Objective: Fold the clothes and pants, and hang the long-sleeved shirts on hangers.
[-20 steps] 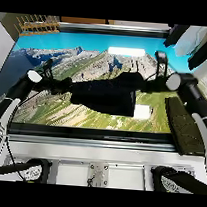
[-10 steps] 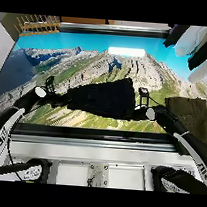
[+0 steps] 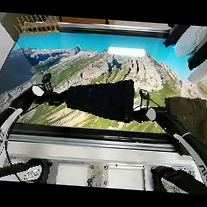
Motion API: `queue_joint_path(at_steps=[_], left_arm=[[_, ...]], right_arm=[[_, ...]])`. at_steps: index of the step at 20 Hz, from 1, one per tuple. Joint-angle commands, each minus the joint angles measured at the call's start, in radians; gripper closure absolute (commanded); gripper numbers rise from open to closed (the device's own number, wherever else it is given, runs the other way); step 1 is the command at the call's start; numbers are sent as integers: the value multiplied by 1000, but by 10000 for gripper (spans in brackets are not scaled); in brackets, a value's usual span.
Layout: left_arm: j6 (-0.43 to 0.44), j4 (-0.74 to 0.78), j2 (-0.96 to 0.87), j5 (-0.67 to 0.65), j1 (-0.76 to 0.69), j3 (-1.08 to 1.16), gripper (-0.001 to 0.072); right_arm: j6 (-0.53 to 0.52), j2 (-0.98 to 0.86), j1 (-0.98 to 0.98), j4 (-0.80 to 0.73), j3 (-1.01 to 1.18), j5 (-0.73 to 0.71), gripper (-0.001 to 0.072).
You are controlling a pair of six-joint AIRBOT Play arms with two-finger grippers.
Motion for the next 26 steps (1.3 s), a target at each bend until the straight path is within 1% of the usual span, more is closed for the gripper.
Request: queue_joint_path(at_steps=[1,3,5,6,7,8,9,11,13,15,17,19,22,25,26], left_arm=[[29,-10,109,-78,0,69,260],[29,-10,191,-130,-1,77,260],[29,-10,246,-165,-19,77,261],[29,-11,266,-174,-34,77,262],[26,-12,280,-175,-53,77,396],[26,-13,290,-171,-78,77,649],[26,-14,292,-163,-105,77,685],[26,-19,288,-153,-166,77,685],[26,-20,274,-140,-226,77,685],[24,-21,252,-133,-269,77,685],[3,-20,229,-133,-299,77,685],[-18,-20,209,-130,-314,77,685],[-19,-21,200,-131,-315,77,684],[-19,-20,200,-136,-313,77,685],[-19,-20,200,-142,-313,77,685]], right_arm=[[-83,118,-80,45,45,100,108],[-136,185,-198,48,79,204,108],[-256,196,-342,130,97,274,98],[-337,183,-417,212,97,288,98],[-410,157,-481,291,97,299,97],[-474,115,-543,372,97,306,97],[-521,65,-587,441,97,311,97],[-617,-61,-637,555,97,314,98],[-657,-183,-629,595,117,314,99],[-657,-288,-590,599,161,314,100],[-658,-370,-526,632,213,314,100],[-653,-428,-443,676,264,313,101],[-645,-508,-317,732,335,306,100],[-642,-567,-223,819,394,288,107],[-643,-576,-201,832,408,280,195]])
